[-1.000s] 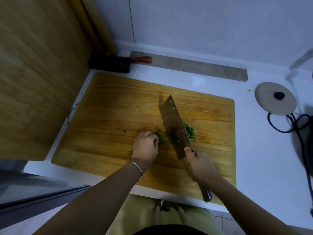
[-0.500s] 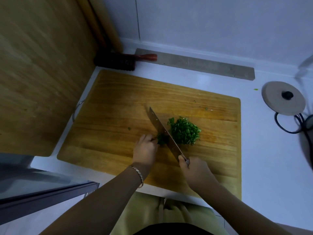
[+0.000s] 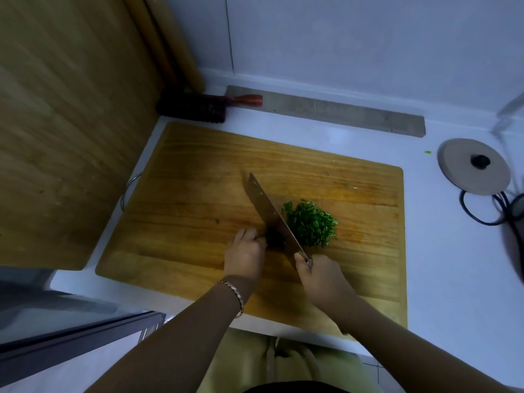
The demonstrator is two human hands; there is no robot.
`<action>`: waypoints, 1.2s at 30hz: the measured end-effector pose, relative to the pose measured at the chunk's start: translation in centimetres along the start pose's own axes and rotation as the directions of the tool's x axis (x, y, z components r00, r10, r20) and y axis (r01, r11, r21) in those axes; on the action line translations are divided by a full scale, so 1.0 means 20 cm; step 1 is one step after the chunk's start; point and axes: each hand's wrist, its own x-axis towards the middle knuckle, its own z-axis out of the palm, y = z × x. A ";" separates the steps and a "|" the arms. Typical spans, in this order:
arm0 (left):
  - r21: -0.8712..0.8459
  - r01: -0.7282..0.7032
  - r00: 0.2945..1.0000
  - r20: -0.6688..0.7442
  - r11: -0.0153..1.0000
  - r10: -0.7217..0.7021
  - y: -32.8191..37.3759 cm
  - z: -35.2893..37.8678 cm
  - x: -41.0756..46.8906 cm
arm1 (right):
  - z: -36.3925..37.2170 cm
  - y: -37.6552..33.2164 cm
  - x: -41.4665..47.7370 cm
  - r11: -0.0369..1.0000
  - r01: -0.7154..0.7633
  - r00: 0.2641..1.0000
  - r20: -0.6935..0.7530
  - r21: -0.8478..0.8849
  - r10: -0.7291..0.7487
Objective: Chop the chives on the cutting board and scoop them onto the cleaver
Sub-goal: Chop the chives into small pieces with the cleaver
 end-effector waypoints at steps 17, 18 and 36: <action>-0.109 0.024 1.000 -0.014 0.994 -0.026 0.08 0.00 0.07 | -0.21 0.07 -0.05 0.942 -0.108 0.992 -0.024 0.317 0.122; -0.105 0.027 1.000 -0.013 0.994 -0.029 0.09 0.00 0.08 | -0.21 0.07 -0.06 0.951 -0.100 0.993 -0.034 0.293 0.114; -0.041 0.001 1.000 0.018 0.999 -0.001 0.06 0.05 0.06 | -0.08 0.12 -0.13 0.997 -0.060 0.998 0.018 -0.045 0.061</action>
